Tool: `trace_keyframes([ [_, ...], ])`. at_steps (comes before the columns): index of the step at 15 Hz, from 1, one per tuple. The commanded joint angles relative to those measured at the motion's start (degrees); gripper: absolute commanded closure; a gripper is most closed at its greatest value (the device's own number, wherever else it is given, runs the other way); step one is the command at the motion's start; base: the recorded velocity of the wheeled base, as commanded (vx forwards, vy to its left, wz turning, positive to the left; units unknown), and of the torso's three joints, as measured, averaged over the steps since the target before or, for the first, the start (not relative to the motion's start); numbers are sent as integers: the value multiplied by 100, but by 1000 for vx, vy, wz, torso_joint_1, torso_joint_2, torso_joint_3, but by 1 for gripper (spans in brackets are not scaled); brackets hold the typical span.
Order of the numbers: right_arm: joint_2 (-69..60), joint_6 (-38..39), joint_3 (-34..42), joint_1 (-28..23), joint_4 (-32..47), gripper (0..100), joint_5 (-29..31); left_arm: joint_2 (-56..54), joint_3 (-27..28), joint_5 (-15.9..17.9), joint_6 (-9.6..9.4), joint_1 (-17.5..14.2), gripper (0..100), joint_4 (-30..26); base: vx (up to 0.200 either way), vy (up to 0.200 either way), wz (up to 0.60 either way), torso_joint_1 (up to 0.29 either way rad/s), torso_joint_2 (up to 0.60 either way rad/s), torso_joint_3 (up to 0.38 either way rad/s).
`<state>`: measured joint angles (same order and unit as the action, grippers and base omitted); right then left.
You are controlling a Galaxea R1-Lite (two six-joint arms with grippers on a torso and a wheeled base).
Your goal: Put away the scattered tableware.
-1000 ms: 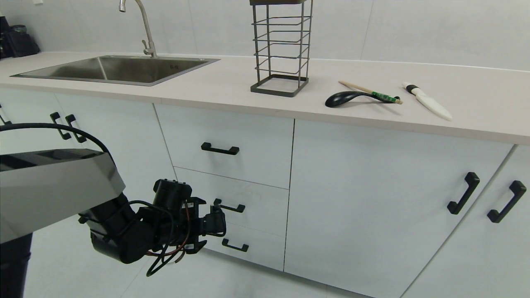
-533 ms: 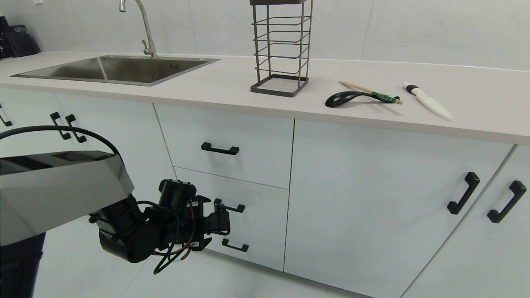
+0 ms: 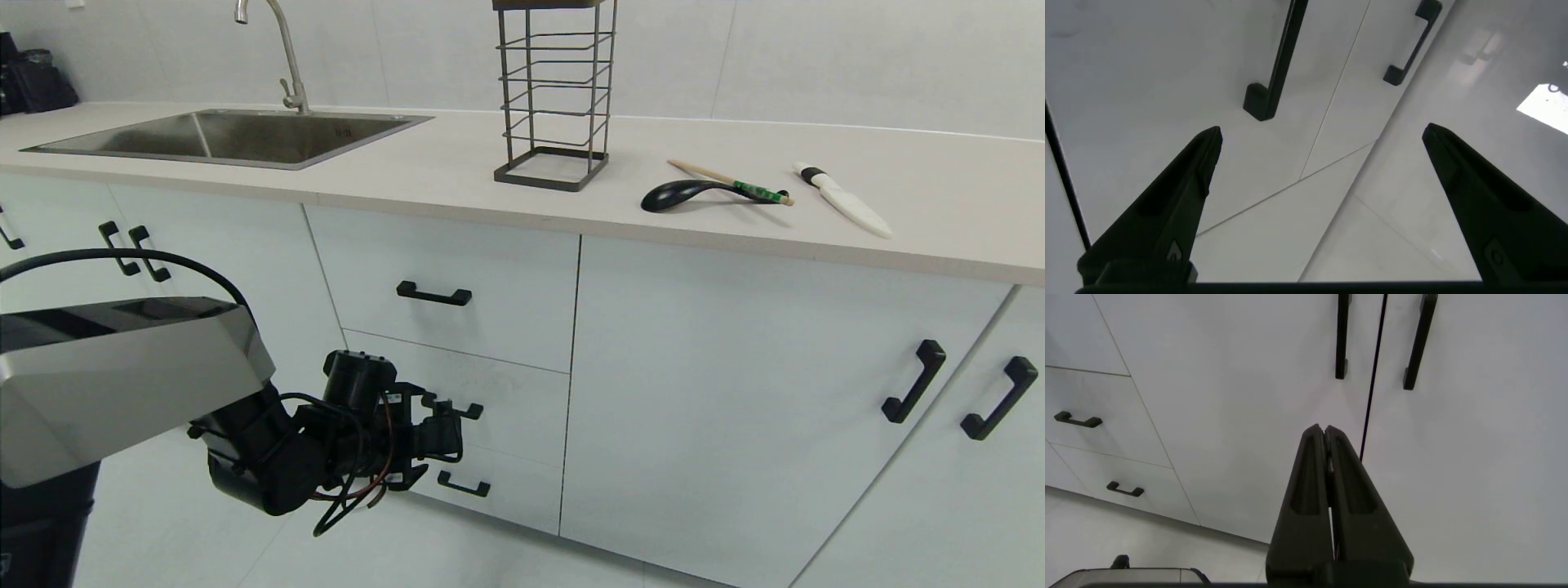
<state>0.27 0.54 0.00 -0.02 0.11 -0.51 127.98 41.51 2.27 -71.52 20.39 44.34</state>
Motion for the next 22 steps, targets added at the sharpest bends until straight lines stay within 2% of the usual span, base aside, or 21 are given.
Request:
trace_keyframes([
  [1,8,-1,0,2,7,100,-2,149,129,2,-2,35,0,5,0,0,0,0,0,0],
  [6,8,-1,0,2,-2,100,-2,483,560,107,-2,149,0,5,0,0,0,0,0,0],
  [8,8,-1,0,2,7,100,-2,597,630,301,-2,158,0,-4,0,0,0,0,0,0],
  [11,8,-1,0,2,7,100,-2,720,701,380,-2,158,0,-13,0,0,0,0,0,0],
  [14,8,-1,0,2,-2,100,-2,834,920,670,-11,140,0,-74,0,0,0,0,0,0],
  [22,8,-1,0,2,-2,100,-2,1256,1386,652,-2,140,0,-294,0,0,0,0,0,0],
])
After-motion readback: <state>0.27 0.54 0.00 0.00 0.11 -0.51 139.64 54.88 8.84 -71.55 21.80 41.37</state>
